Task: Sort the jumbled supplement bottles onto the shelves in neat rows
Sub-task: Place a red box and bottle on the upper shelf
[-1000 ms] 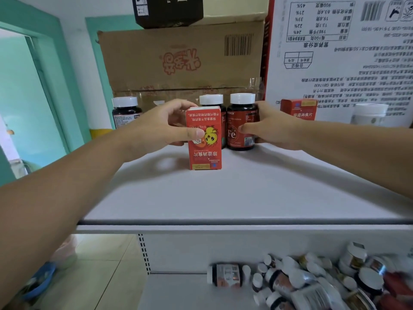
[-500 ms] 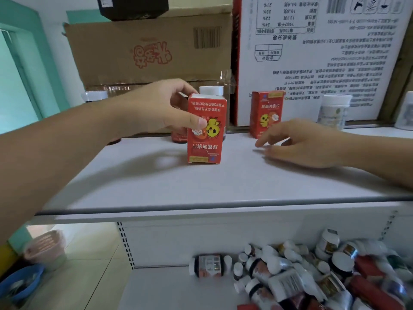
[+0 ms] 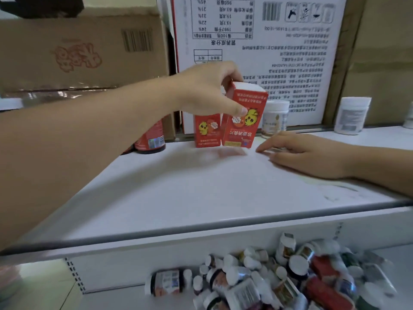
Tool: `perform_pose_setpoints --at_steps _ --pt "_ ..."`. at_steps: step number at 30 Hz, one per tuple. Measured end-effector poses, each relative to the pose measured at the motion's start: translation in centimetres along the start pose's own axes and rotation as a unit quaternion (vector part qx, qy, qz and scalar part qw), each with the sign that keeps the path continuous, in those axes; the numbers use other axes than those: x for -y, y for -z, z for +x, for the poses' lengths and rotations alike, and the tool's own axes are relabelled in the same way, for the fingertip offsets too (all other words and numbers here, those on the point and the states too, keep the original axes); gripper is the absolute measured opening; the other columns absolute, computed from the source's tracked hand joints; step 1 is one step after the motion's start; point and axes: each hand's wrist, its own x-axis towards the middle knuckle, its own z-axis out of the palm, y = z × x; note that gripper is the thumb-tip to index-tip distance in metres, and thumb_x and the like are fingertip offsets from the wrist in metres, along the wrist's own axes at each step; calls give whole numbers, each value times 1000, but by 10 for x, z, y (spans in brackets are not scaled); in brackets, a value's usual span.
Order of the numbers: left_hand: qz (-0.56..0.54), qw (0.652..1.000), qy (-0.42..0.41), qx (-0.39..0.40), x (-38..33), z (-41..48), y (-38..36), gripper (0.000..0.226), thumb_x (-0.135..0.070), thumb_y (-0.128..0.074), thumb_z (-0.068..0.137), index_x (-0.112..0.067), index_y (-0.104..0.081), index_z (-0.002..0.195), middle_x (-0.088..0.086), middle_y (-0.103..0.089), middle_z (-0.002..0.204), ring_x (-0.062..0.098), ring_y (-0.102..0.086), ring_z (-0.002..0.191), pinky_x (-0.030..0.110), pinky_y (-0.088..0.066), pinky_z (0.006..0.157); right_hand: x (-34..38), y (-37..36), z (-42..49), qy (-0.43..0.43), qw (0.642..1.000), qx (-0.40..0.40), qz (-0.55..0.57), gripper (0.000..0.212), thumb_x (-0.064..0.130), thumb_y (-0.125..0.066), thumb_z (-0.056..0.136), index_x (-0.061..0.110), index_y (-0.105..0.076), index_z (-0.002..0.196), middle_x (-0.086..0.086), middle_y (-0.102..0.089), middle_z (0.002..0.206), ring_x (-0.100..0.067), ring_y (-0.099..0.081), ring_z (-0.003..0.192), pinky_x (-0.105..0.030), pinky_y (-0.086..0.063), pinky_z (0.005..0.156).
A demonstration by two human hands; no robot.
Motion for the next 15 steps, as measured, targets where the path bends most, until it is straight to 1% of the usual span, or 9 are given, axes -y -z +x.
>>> perform_pose_setpoints --at_steps 3,7,10,11,12,13,14,15 --pt "37 999 7 -2 -1 19 -6 60 -42 -79 75 -27 -50 127 -10 -59 119 13 -56 108 29 -44 91 -5 -1 2 8 1000 3 11 31 37 -45 96 38 -54 126 17 -50 126 -4 -46 120 -29 -32 109" --pt "61 998 34 2 8 40 -13 59 -54 -74 76 -28 -52 124 -10 -61 118 15 -58 107 33 -44 89 -10 -1 4 16 1000 5 17 33 39 -45 96 40 -53 128 14 -49 128 -6 -46 120 -30 -32 109" --pt "66 997 50 6 17 48 -18 57 -62 -71 74 -30 -55 118 -10 -58 121 17 -55 114 41 -45 98 -11 -1 5 24 999 8 19 34 37 -44 97 38 -52 130 14 -47 130 -3 -43 121 -22 -29 105" --pt "66 996 53 6 19 50 -19 56 -63 -71 73 -31 -56 117 -11 -57 119 17 -53 116 40 -45 97 -11 -1 5 26 999 8 18 34 36 -44 98 36 -52 131 14 -47 131 -3 -42 121 -19 -28 103" --pt "62 996 58 11 21 51 -20 54 -60 -72 76 -29 -57 119 -11 -56 115 16 -54 113 34 -47 91 -12 -1 5 28 999 7 18 34 34 -44 99 35 -51 132 14 -47 131 -2 -42 121 -17 -27 100" --pt "55 996 65 17 22 51 -20 51 -54 -72 80 -27 -57 121 -12 -56 109 14 -56 106 28 -47 81 -12 -1 5 30 999 7 17 34 34 -44 99 34 -51 132 14 -47 131 -1 -41 121 -15 -26 98" --pt "49 996 72 24 24 52 -20 49 -49 -72 82 -24 -57 121 -12 -56 102 11 -58 95 22 -46 72 -12 -1 5 31 999 7 16 34 34 -44 99 34 -51 133 14 -46 132 -1 -40 121 -15 -25 98" --pt "45 995 79 30 25 52 -20 47 -46 -71 83 -22 -58 121 -12 -58 97 7 -58 86 18 -44 67 -13 -1 5 31 999 9 15 34 35 -43 99 35 -50 133 15 -46 132 -1 -40 121 -16 -26 99"
